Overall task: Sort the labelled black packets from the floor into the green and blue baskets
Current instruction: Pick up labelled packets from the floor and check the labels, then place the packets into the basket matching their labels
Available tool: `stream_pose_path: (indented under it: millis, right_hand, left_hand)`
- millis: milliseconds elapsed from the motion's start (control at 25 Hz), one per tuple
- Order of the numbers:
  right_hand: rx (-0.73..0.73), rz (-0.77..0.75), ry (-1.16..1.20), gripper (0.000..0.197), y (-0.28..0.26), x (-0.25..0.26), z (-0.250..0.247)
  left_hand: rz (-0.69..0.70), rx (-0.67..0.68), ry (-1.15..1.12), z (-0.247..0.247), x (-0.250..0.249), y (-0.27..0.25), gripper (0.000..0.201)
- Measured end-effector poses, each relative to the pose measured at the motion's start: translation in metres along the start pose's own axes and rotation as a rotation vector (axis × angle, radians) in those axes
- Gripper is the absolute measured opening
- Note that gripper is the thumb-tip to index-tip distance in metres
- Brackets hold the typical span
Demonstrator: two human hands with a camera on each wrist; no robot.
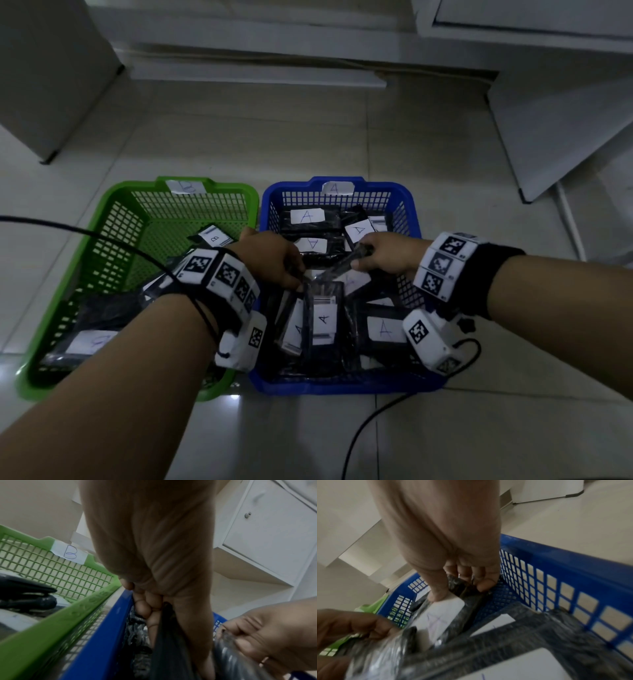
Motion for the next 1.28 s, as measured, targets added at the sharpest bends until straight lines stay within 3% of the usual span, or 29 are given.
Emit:
stream_pose_path:
  millis: [240,440,560,680,760,880,960,1080,1280]
  right_hand:
    - [-0.237,0.031,0.448,0.011,0.0,-0.004,-0.031]
    - [-0.011,0.059,0.442,0.013,0.014,0.008,0.009]
    - [0.014,0.02,0.328,0.006,0.013,0.017,0.02]
    - [0.01,0.029,0.362,0.027,0.009,0.011,0.013]
    - [-0.016,-0.024,0.25,0.033,-0.005,0.012,0.004]
    - [0.122,-0.173,0.128,0.039,-0.029,0.02,0.02]
    - [0.189,-0.192,0.197,0.036,-0.033,0.017,0.037]
    - [0.178,-0.17,0.328,0.03,-0.03,0.008,0.039]
    - [0.286,-0.077,0.766,0.019,-0.031,-0.004,0.028]
  left_hand:
    - [0.043,0.018,-0.073,-0.003,0.0,-0.005,0.049]
    - [0.13,-0.034,-0.21,-0.007,-0.005,-0.007,0.041]
    - [0.154,-0.036,-0.257,-0.007,-0.008,-0.007,0.037]
    - [0.152,-0.058,-0.313,-0.009,-0.01,-0.005,0.036]
    - [0.145,-0.116,-0.404,-0.014,-0.01,-0.003,0.037]
    - [0.146,-0.214,-0.434,-0.025,-0.015,0.001,0.038]
    - [0.141,-0.254,-0.438,-0.029,-0.018,0.004,0.041]
    - [0.141,-0.258,-0.466,-0.028,-0.025,0.011,0.042]
    - [0.065,-0.33,-0.593,-0.034,-0.019,0.014,0.035]
Point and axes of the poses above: each hand's wrist, its own y-axis towards the middle knuckle, its own z-axis out of the palm, x = y × z, the point moved 9 cm from there along y, towards the middle knuckle, and after that the axes turned 11 degrees about z, right-handed, at the moved point
